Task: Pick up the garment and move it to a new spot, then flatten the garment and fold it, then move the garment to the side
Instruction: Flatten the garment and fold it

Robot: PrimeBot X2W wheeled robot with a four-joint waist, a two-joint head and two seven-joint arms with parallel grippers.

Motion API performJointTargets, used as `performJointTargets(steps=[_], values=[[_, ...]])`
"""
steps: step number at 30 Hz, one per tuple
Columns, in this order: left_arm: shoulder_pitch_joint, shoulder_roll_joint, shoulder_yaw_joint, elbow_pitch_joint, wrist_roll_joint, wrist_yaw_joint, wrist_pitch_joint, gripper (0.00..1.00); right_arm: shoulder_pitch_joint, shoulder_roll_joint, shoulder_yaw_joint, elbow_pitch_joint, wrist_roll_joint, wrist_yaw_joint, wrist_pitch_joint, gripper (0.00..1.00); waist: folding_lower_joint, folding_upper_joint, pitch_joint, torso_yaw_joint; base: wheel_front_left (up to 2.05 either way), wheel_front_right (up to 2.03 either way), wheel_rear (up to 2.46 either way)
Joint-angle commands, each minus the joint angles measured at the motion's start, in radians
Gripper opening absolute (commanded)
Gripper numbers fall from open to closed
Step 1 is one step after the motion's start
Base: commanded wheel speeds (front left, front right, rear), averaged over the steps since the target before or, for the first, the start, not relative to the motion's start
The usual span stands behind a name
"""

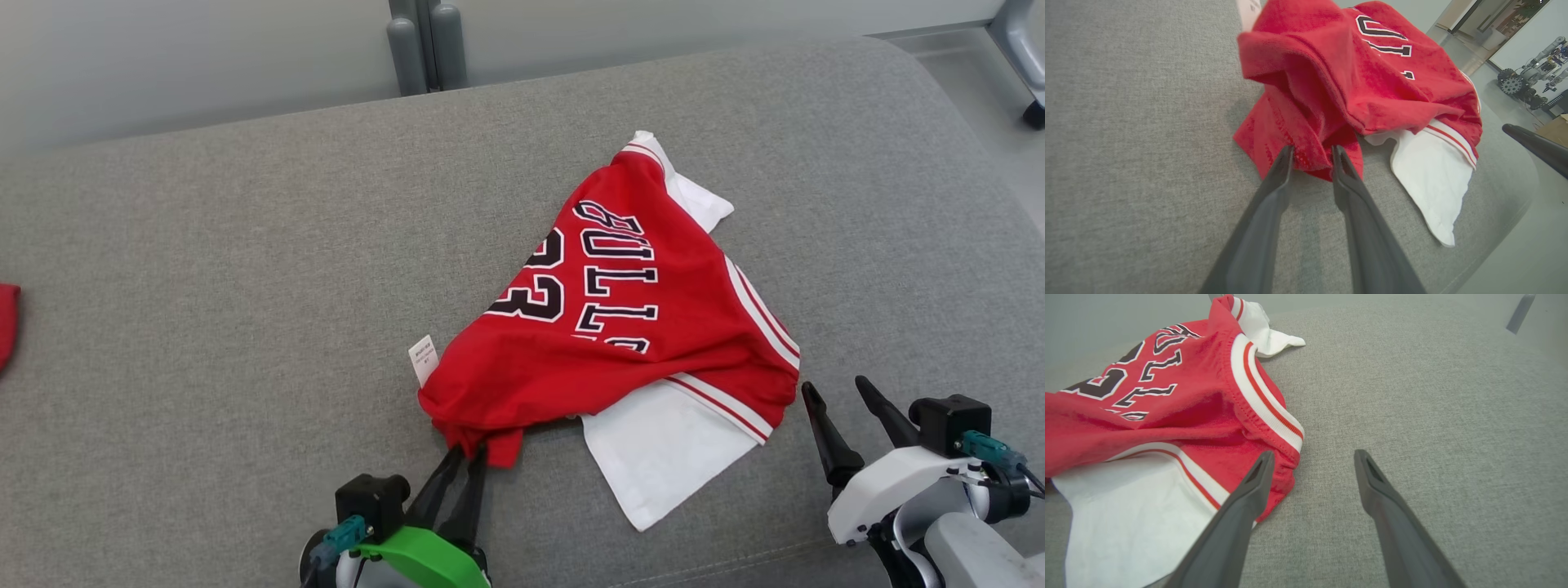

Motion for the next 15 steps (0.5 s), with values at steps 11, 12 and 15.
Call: performJointTargets(steps=[11, 12, 15], values=[[0.029, 0.005, 0.064, -0.048, 0.066, -0.019, 0.000, 0.00, 0.008, 0.030, -0.012, -0.074, 0.000, -0.001, -0.003, 1.00, 0.0000, 0.0000, -0.013, 0.080, 0.00, 0.00, 0.00], [0.032, 0.005, 0.069, -0.051, 0.069, -0.023, 0.000, 0.00, 0.003, 0.037, -0.009, -0.078, 0.001, -0.001, -0.003, 1.00, 0.0000, 0.0000, -0.016, 0.093, 0.00, 0.00, 0.00], [0.044, 0.005, 0.084, -0.057, 0.076, -0.029, 0.000, 0.00, -0.003, 0.051, 0.002, -0.076, -0.007, -0.001, -0.003, 1.00, 0.0000, 0.0000, -0.024, 0.138, 0.00, 0.00, 0.00]])
